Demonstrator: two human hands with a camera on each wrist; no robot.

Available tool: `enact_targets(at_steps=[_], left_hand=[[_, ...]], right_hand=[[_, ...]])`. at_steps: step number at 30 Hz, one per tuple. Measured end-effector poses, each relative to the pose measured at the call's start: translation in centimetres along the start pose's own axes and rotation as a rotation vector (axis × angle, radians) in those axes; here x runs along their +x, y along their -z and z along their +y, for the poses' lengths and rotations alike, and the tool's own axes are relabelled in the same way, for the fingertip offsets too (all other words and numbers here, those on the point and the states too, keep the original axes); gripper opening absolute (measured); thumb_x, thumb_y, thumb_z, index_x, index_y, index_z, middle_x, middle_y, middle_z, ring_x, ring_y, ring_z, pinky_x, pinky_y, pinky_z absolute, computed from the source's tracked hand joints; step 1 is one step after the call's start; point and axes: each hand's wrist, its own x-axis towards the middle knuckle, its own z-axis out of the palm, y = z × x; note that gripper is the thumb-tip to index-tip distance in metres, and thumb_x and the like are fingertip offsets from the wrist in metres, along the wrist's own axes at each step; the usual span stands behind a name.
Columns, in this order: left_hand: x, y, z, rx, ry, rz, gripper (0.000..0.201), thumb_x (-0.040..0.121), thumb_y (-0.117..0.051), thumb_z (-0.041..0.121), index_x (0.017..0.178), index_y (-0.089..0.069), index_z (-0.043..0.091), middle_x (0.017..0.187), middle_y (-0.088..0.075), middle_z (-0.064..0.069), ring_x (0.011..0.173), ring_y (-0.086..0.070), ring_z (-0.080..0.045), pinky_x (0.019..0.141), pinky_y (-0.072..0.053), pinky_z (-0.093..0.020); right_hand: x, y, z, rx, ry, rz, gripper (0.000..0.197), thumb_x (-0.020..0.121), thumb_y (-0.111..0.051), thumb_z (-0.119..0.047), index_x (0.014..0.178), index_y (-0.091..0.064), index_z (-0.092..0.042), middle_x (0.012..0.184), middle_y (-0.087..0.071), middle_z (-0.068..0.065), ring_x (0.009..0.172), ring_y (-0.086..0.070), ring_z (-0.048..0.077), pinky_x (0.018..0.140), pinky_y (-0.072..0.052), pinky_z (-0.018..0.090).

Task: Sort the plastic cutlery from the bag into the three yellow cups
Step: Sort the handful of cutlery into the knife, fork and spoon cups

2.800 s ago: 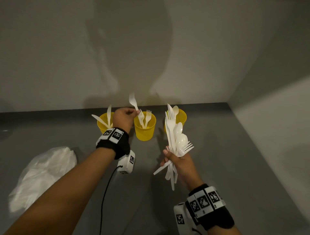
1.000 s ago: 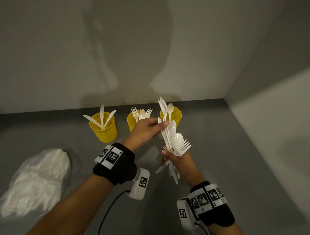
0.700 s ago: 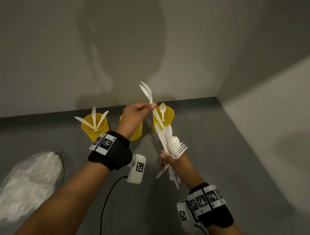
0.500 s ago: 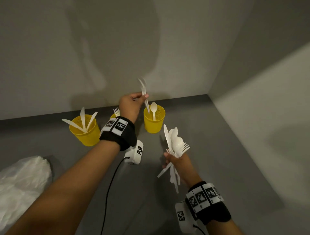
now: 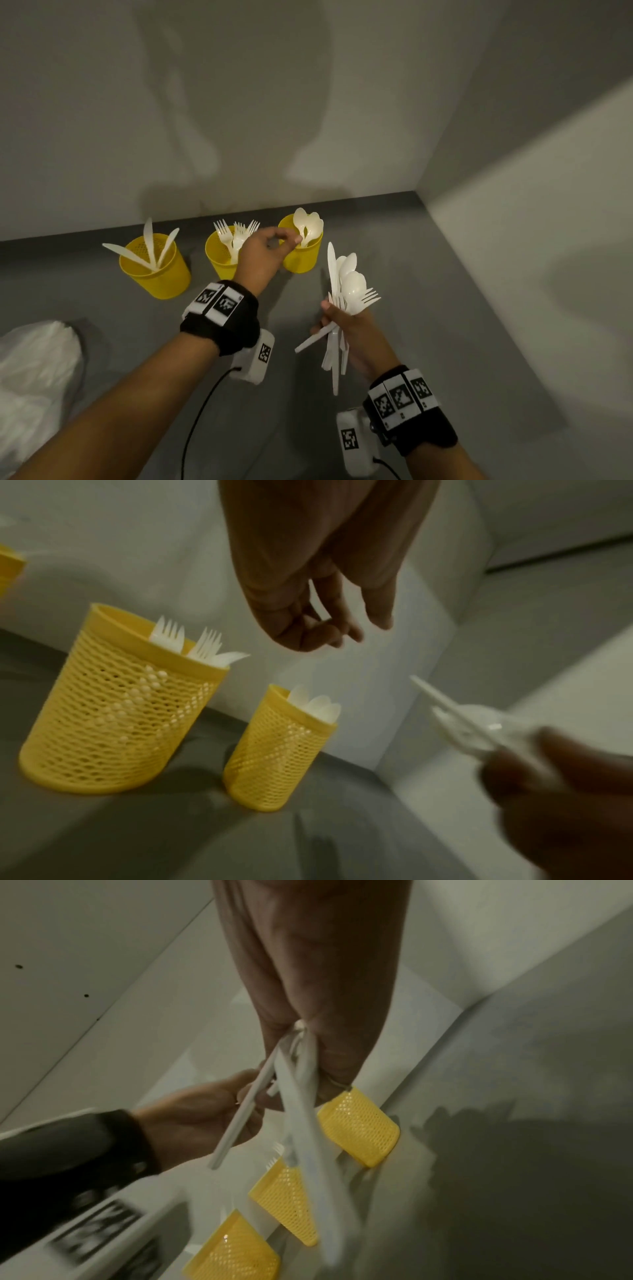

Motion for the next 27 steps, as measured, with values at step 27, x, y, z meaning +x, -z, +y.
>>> enact_targets(at_steps=[27], left_hand=[[-11.5, 5.8, -4.9, 0.202, -0.287, -0.118, 0.018, 0.088, -0.038, 0.024, 0.093, -0.054, 0.030, 0.088, -0.056, 0.010, 0.082, -0.051, 0.006, 0.073, -0.036, -0.009]], right_hand=[[1.2, -9.5, 1.3, 0.117, 0.074, -0.010, 0.024, 0.078, -0.065, 0.001, 0.096, -0.054, -0.011, 0.051, -0.048, -0.004, 0.038, -0.043, 0.006, 0.040, -0.040, 0.018]])
